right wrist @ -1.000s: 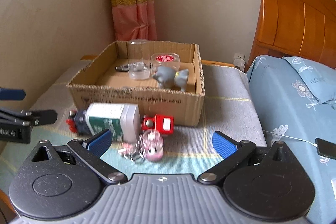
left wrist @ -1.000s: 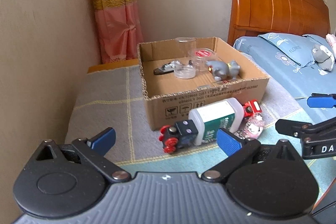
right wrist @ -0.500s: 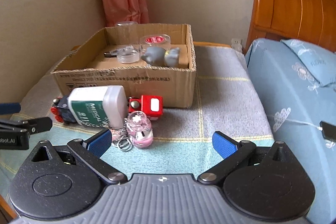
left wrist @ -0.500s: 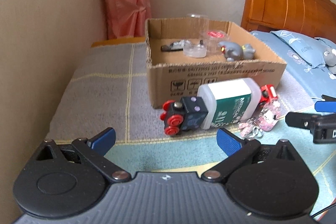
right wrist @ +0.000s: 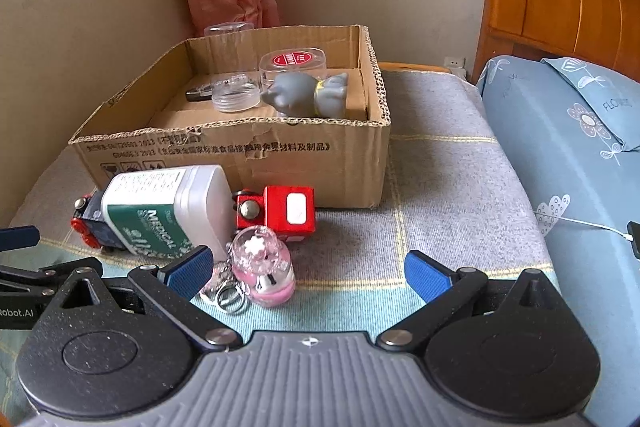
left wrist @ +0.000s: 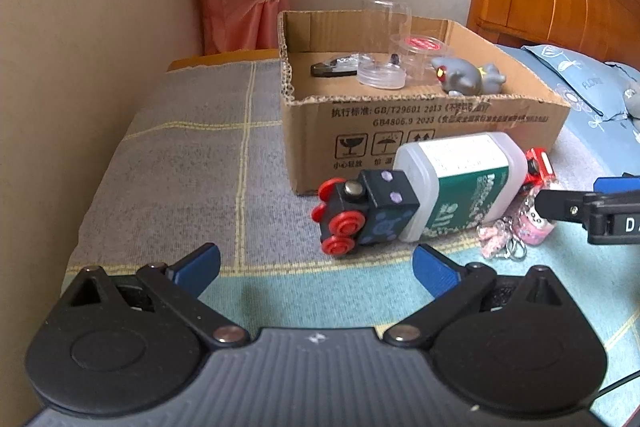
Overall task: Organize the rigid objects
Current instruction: 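Move left tool to the black-red toy block while right tool moves to the pink keychain bottle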
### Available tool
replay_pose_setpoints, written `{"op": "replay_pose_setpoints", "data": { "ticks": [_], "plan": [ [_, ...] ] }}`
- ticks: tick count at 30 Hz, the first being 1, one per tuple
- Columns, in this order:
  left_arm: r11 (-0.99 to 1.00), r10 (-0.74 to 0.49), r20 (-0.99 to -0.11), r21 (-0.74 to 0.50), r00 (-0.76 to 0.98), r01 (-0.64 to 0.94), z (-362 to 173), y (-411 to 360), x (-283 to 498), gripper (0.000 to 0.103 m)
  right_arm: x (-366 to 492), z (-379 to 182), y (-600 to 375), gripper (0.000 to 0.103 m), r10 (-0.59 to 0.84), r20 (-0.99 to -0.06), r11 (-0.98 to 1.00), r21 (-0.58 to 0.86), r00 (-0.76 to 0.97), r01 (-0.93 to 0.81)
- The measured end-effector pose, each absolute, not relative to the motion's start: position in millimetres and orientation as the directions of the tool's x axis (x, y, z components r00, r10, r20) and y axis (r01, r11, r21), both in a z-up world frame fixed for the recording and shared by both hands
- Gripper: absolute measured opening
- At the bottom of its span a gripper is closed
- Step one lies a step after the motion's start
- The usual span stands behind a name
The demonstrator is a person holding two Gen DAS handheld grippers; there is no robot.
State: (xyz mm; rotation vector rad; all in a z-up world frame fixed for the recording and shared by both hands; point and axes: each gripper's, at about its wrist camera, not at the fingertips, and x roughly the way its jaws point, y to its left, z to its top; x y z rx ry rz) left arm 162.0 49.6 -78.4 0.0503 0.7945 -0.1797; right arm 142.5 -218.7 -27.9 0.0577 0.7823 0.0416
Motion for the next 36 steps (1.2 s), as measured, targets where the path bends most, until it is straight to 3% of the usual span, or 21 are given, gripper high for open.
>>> {"op": "replay_pose_setpoints", "data": {
  "ticks": [13, 28, 33, 36],
  "plan": [
    [0.977, -0.142, -0.7, 0.013, 0.7, 0.211, -76.1, 39.2, 174.3, 0.102, 139.3, -30.3, -256.8, 0.103, 0.033, -0.695, 0.989, 0.127, 0.719, 0.078],
    [0.991, -0.014, -0.715, 0.081, 0.699, 0.103, -86.4, 65.3, 184.0, 0.102, 127.5, -30.8, -283.0, 0.103, -0.022, -0.696, 0.978, 0.135, 0.718, 0.16],
    [0.991, -0.037, -0.718, 0.061, 0.695, 0.116, -86.3, 67.7, 181.6, 0.102, 124.9, -34.8, -293.7, 0.103, -0.091, -0.719, 0.974, 0.08, 0.689, 0.212],
    [0.988, -0.069, -0.716, 0.046, 0.695, 0.146, -85.6, 61.6, 180.2, 0.102, 116.8, -36.4, -295.4, 0.103, -0.057, -0.708, 0.979, 0.098, 0.704, 0.179]
  ]
}}
